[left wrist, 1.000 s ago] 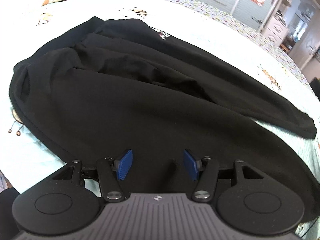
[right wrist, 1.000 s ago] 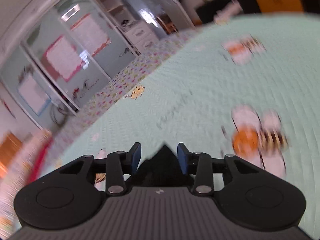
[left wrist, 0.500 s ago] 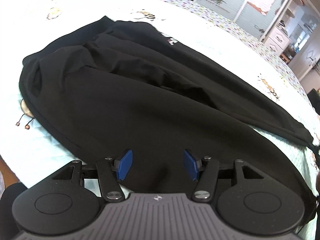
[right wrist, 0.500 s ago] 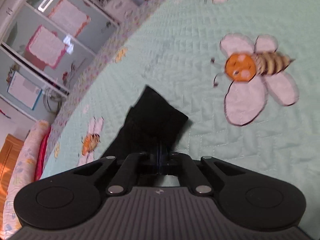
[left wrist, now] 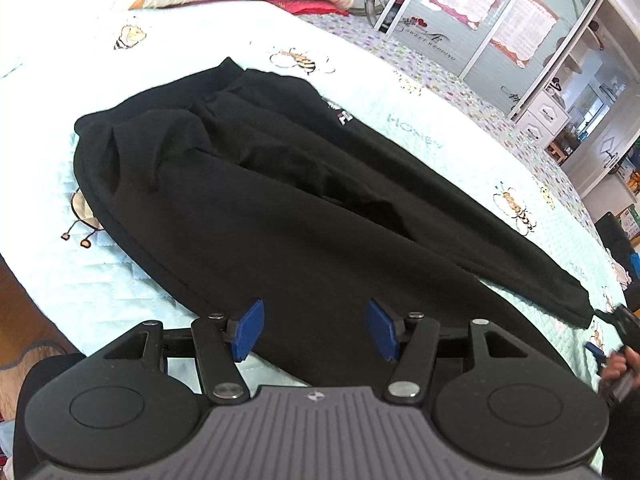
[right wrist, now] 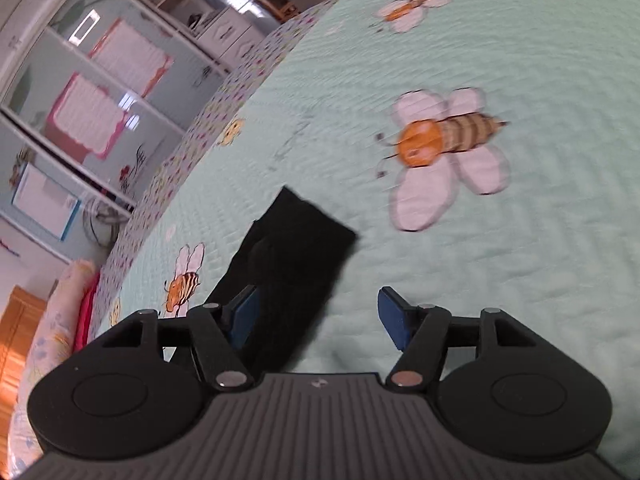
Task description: Fold clothes
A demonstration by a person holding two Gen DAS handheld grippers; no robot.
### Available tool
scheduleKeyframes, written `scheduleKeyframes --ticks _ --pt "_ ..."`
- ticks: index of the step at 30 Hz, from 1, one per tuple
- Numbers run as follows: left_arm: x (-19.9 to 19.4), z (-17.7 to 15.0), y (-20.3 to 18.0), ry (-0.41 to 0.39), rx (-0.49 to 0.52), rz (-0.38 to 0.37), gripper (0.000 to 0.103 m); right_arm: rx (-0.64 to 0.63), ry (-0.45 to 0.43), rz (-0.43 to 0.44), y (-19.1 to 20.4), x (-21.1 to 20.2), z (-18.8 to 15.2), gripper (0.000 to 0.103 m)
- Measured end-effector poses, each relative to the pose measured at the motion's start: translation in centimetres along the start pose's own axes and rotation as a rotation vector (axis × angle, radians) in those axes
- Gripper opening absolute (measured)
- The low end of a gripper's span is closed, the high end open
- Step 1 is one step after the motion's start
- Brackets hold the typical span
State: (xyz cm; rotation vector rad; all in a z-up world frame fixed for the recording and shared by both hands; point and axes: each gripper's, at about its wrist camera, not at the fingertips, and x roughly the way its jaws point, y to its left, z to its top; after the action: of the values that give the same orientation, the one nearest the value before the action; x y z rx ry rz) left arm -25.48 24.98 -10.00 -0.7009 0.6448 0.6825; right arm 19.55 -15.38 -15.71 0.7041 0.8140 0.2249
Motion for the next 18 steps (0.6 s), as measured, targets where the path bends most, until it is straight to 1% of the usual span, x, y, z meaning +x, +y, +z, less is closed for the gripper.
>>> scheduleKeyframes --ticks 2,4,5,6,7,8,9,10,12,14,15,16,17,18 --pt "-0.4 -0.1 0.0 -0.005 0.001 0.007 0.060 0.043 0.026 -0.003 0.1 1.9 0.0 0.066" --pt "-0.4 -0.2 0.1 -0.005 -0.003 0.016 0.061 0.074 0.020 0.000 0.2 3.2 0.0 0.066" --pt "-0.4 -0.2 0.1 -0.003 -0.005 0.019 0.061 0.067 0.017 0.010 0.5 3.6 0.0 0.066" --pt "-0.2 -0.3 0.1 0.002 -0.004 0.019 0.061 0.061 0.018 0.020 0.7 4.0 0.0 0.055" --pt "0.0 -0.3 0.0 0.007 -0.002 0.019 0.061 0.054 0.036 0.030 0.8 4.4 0.1 0.030" --pt "0.2 -0.3 -0.1 0.015 0.002 0.018 0.061 0.051 0.064 0.031 0.7 4.9 0.2 0.017" --pt "0.4 -0.4 -0.2 0.023 0.006 0.013 0.061 0.049 0.085 0.033 0.6 5.2 0.3 0.009" --pt "0.6 -0.5 -0.3 0.032 0.010 0.007 0.061 0.050 0.087 0.039 0.4 5.0 0.4 0.008" --pt "1.2 -0.3 -0.9 0.052 0.026 -0.022 0.061 0.057 0.084 0.059 0.0 3.7 0.5 0.008" --pt "1.9 0.4 -1.9 0.056 0.068 -0.049 0.061 0.043 0.084 0.087 -0.2 2.1 0.3 0.013" --pt "2.3 0.8 -2.5 0.053 0.091 -0.067 0.061 0.033 0.077 0.092 -0.3 0.9 0.3 0.020" --pt "2.8 1.2 -3.1 0.050 0.114 -0.086 0.061 0.020 0.069 0.113 -0.4 -0.4 0.2 0.030" --pt "3.4 1.6 -3.6 0.048 0.133 -0.111 0.063 0.004 0.054 0.145 -0.6 -2.1 0.0 0.033" --pt "4.3 1.9 -4.2 0.055 0.142 -0.131 0.064 -0.020 0.028 0.182 -0.8 -3.9 -0.5 0.039"
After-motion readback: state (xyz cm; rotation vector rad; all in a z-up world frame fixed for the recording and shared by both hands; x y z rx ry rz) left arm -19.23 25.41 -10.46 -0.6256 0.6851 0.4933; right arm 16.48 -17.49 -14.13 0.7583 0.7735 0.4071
